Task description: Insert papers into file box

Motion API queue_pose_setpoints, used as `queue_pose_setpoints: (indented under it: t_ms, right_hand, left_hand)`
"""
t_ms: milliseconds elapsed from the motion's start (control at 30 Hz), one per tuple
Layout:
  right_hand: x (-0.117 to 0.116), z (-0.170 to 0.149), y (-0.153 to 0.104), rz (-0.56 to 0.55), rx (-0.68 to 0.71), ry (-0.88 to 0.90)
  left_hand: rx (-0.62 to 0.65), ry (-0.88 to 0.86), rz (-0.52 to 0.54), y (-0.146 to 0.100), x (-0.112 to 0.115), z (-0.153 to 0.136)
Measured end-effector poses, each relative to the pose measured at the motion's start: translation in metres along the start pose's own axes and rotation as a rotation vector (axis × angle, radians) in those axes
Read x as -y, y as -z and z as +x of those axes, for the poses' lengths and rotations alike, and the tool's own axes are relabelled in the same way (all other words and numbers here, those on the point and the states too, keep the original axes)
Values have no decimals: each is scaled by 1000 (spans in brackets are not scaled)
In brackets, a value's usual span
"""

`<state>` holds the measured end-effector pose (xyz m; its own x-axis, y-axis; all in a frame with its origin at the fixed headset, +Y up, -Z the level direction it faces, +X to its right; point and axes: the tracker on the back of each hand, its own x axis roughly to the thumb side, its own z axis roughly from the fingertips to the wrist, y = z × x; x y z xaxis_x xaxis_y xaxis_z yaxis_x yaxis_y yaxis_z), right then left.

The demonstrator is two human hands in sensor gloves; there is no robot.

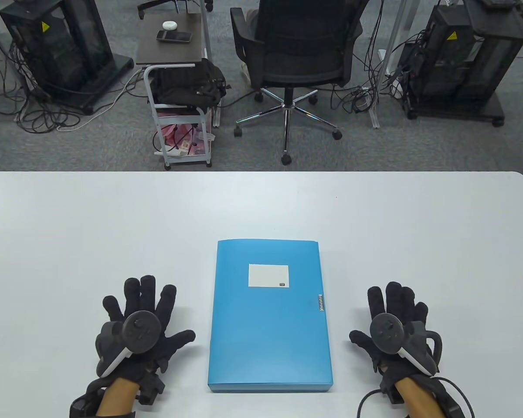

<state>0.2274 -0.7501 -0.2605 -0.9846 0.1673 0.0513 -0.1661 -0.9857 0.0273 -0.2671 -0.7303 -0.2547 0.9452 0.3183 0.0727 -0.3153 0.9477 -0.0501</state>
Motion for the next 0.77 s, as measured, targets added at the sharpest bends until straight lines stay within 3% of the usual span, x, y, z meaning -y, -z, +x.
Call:
queue_pose_setpoints:
  t_ms: [367,767]
  right_hand:
    - [-2,1,0,10,9,-12]
    - [1,5,-1,-21,15,-30]
  left_hand:
    - [8,-31,-22,1,0,1]
    - [-52,-111,-125,1,7,0]
